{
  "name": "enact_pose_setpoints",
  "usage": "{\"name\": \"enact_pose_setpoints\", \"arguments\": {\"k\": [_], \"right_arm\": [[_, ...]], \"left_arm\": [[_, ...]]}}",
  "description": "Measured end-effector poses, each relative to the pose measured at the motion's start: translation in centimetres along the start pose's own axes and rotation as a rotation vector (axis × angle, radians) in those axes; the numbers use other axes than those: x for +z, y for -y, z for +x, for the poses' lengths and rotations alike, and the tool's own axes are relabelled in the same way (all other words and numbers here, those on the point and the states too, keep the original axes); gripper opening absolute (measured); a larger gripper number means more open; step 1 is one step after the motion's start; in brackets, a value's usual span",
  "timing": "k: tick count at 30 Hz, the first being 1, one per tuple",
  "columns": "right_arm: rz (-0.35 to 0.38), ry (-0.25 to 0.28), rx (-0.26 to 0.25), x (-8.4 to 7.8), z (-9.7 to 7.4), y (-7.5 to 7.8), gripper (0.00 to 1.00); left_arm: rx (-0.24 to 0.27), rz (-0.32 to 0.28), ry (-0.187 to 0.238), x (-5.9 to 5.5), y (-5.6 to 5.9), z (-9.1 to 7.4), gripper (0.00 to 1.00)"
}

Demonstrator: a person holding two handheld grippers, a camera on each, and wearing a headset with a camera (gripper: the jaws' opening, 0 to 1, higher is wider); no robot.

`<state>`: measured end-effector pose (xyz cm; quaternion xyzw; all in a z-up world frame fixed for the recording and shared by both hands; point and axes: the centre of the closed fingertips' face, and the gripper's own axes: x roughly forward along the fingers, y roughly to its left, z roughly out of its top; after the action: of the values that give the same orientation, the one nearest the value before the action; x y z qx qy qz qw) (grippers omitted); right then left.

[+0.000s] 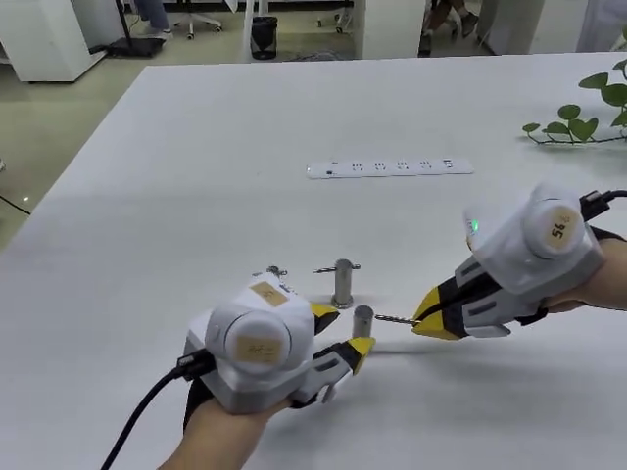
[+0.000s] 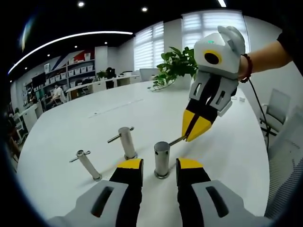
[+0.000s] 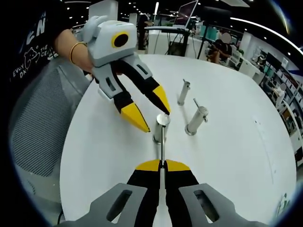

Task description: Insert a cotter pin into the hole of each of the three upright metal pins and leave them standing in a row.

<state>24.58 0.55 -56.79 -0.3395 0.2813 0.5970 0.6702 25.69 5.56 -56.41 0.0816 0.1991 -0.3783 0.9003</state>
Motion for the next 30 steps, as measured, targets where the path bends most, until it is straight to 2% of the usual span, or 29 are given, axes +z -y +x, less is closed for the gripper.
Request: {"name": "enact_pose_setpoints", "arguments": {"k": [5,12,16,23,30], "right_arm": [[0.000,0.007,0.004,0.1,0.1,0.1,0.00],[-0.012,0.009,0.003,0.2,0.2,0.3,0.00],[-0.026,0.010,0.001,0.3,0.3,0.4,0.00],[-0.060,0.006,-0.001,0.6,0.4,0.4,0.00],[-0.097,-0.002,-0.006,1.1,0.6,0.4,0.00]], "left_arm": [[-0.004,0.013,-0.020,-0.3,0.1,0.8,0.23],[-0.012,-0.003,-0.030,-0.6,0.3,1.8,0.19],[0.004,-0.054,-0.028,-0.7,0.1,2.3,0.19],[0.006,-0.063,-0.053,-1.4,0.2,2.4,0.15],[0.009,-0.055,-0.048,-1.6,0.0,2.5,0.10]]}}
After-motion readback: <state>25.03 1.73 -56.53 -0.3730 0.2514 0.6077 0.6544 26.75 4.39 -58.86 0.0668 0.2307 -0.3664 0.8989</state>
